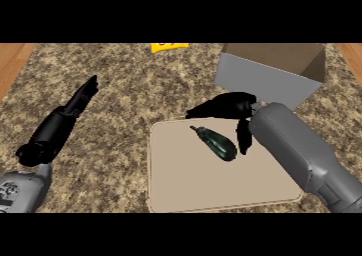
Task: Pick the eggplant from the tray and place it in the cardboard box
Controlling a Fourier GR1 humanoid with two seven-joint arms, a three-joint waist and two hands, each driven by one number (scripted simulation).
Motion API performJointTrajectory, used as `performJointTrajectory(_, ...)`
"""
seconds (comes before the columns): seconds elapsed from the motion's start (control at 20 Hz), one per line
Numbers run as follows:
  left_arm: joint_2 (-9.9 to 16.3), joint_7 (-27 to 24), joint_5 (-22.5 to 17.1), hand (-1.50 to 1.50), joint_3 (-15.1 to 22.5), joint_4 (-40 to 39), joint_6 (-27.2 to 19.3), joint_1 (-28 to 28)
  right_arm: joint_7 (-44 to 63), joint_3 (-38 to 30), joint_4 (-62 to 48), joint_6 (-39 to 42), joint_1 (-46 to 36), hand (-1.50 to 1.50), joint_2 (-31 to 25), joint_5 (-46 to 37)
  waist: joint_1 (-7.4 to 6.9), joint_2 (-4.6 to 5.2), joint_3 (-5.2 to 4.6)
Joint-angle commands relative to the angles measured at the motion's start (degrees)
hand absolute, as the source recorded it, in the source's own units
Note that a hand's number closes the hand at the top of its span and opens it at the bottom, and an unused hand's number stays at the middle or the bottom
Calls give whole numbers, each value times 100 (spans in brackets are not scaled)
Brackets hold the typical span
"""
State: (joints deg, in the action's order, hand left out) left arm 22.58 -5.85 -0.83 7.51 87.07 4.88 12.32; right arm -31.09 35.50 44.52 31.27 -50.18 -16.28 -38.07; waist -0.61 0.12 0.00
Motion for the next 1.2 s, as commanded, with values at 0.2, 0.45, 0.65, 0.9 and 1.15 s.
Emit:
performJointTrajectory(0.2, -56, -12, 67, 0, -335, -198, 258, 182, -489, 5, -120, 100, 357, -150, 182, -483, 45, -5, -1)
performJointTrajectory(0.45, -535, -33, 590, 0, 7, -72, -107, -49, -293, -122, -294, -84, 332, -150, 370, -750, 42, -9, 0)
performJointTrajectory(0.65, -448, 166, 402, 0, -195, 1, 302, 144, -662, -308, -1062, -547, 182, -150, 534, -1124, 10, 4, 1)
performJointTrajectory(0.9, -342, 186, 349, 0, -415, 308, 441, -162, -759, -403, -1289, -657, 365, -150, 666, -1297, -2, 1, 1)
performJointTrajectory(1.15, -550, 186, 489, 0, -291, 152, 391, -53, -1010, -304, -1191, -785, 364, 150, 976, -1421, 9, -3, 1)
